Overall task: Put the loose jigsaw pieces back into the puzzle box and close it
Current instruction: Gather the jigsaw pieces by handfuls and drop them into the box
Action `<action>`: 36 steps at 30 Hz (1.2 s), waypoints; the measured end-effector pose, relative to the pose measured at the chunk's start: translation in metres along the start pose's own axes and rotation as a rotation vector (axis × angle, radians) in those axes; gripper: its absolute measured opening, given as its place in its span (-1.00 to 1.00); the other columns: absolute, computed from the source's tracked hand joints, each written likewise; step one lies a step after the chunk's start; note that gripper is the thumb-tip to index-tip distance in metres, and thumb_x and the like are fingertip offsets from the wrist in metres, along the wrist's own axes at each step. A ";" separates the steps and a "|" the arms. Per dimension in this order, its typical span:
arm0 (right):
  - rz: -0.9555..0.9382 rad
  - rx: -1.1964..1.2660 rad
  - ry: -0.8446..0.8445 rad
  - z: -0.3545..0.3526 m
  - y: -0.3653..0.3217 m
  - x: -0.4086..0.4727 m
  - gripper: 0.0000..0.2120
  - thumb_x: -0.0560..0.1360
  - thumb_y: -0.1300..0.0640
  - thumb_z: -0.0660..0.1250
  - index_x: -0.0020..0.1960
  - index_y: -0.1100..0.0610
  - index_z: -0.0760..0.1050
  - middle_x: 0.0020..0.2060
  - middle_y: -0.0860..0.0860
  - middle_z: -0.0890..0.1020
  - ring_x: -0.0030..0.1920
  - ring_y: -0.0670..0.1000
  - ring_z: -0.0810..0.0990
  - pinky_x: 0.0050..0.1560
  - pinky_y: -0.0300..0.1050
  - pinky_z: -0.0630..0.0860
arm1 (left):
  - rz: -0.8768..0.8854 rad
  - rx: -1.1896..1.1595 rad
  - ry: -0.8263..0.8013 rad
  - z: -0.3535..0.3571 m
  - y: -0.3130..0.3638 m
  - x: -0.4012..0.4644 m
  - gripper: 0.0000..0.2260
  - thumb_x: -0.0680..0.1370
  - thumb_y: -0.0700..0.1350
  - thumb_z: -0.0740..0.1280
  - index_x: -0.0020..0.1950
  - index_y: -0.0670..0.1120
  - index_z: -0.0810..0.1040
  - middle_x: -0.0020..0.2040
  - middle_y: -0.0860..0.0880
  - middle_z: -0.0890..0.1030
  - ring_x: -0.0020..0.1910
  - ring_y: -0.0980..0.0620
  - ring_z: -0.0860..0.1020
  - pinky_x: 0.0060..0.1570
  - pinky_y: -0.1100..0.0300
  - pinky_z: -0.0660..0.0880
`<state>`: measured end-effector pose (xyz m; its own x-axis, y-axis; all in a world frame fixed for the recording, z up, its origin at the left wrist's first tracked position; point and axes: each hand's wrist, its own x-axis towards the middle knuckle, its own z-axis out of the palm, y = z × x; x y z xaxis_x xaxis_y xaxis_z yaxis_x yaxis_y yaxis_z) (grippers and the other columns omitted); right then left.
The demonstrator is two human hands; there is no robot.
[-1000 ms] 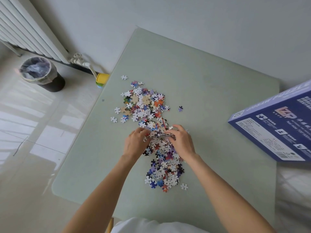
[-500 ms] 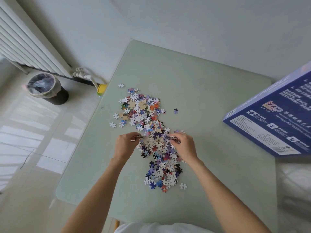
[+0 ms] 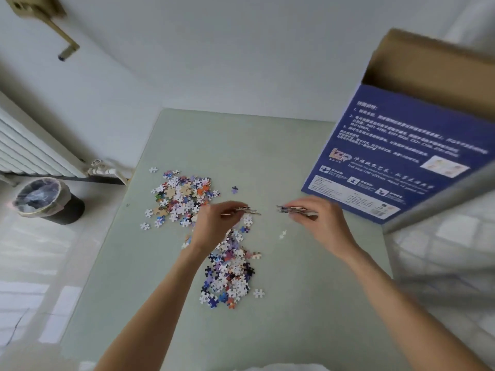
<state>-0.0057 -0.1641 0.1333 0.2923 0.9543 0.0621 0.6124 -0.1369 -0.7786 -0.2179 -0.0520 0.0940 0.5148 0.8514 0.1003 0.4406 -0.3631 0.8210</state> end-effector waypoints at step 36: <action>-0.053 -0.396 0.239 -0.268 0.021 0.104 -0.79 0.44 0.18 0.42 0.07 0.05 0.59 -0.15 -0.07 0.65 -0.21 -0.11 0.62 -0.04 -0.17 0.57 | 0.661 0.356 -0.266 0.097 0.265 0.226 -0.85 0.48 -0.02 0.38 -0.01 -0.02 0.64 -0.14 0.08 0.67 -0.17 0.17 0.60 -0.02 0.15 0.53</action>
<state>0.2345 -0.1386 0.2904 0.3855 0.8813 0.2732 0.8508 -0.2249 -0.4749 0.0869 0.0078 0.2798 0.8901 0.3146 0.3297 0.1678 -0.8989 0.4047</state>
